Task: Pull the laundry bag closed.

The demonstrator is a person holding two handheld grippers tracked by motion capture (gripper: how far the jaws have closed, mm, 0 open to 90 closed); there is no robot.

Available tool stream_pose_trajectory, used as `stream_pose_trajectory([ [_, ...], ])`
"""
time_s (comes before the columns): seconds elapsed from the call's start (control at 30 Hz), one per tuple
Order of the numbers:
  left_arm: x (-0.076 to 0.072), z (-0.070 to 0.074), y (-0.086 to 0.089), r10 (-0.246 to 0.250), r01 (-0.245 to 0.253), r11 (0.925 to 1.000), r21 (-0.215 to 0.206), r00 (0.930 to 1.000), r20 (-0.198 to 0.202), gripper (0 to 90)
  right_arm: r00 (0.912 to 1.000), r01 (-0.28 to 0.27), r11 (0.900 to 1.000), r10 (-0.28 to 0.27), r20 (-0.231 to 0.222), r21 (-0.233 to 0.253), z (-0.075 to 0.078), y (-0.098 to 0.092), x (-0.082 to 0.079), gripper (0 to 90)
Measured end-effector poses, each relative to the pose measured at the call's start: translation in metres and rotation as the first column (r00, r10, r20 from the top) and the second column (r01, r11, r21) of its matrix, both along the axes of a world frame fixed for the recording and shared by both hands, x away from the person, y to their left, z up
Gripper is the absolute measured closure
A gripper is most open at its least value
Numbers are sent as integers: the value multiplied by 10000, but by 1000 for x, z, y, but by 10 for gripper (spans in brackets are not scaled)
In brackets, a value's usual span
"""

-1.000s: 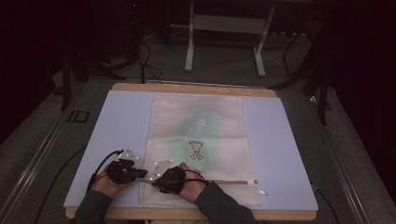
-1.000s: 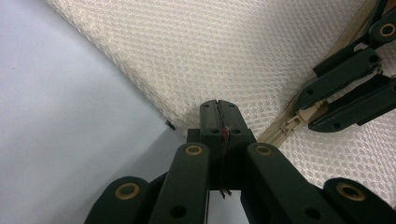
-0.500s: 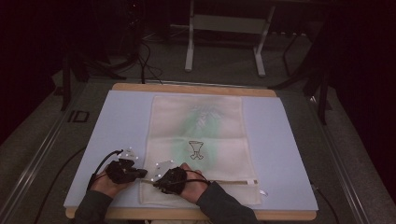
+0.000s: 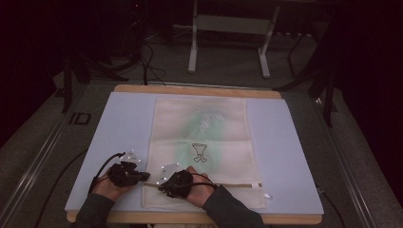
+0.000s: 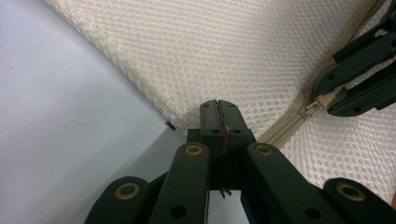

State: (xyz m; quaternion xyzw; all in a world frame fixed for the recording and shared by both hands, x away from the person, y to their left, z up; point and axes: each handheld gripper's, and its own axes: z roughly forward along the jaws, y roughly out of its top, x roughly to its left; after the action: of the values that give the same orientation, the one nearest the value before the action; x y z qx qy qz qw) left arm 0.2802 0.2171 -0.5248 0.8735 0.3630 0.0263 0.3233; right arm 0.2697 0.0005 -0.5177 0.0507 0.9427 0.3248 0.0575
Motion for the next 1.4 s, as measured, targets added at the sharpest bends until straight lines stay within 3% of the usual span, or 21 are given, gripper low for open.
stream_pose_trajectory([
  [0.57, 0, 0, -1, -53, 53, 10000, 42, 10000, 34, 900, 9995, 136, 9999, -137, -273, -8, 3, -12, 2, 823],
  [1.4, 0, 0, -1, -63, 63, 9999, 85, 10000, 54, 900, 9992, 275, 9995, -280, -302, -148, 1, -29, 4, 824],
])
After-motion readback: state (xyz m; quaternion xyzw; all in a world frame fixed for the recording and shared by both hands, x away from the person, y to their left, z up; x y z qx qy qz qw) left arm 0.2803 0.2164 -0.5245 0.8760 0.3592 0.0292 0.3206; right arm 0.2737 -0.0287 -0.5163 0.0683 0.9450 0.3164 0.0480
